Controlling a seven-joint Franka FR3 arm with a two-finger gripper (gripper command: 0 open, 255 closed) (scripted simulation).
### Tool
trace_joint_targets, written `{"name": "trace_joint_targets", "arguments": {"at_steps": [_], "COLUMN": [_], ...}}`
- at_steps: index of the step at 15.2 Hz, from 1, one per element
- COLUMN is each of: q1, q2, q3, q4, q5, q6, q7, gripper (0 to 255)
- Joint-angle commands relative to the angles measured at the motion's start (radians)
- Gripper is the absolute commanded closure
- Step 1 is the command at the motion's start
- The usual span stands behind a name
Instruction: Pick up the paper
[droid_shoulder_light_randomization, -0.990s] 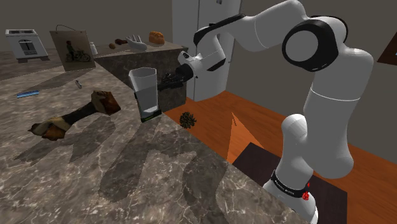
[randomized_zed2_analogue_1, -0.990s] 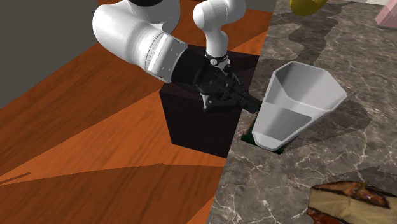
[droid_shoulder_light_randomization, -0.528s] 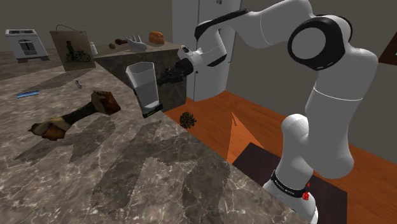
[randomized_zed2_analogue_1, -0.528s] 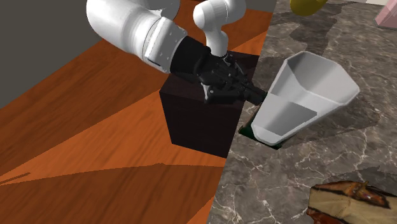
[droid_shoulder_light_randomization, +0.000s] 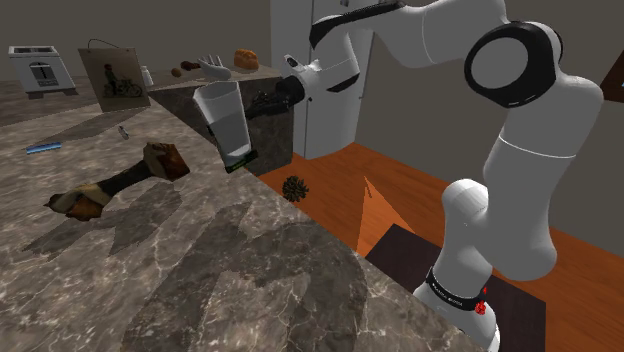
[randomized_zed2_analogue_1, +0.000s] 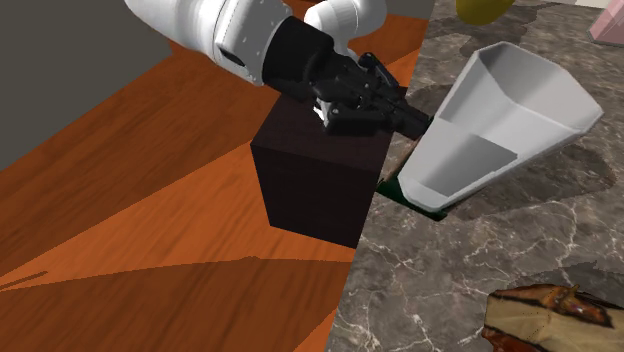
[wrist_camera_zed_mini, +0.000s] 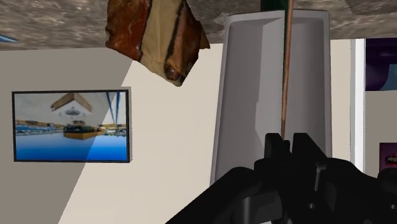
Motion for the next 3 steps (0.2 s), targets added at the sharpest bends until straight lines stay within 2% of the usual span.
{"name": "trace_joint_targets", "arguments": {"at_steps": [1,3], "q1": [0.001,0.001], "q2": [-0.012,-0.013], "q3": [0.000,0.000], "q4": [0.014,0.015], "q5": [-0.010,-0.011], "q6": [-0.001,-0.001], "q7": [0.022,0.023], "gripper": [255,255]}}
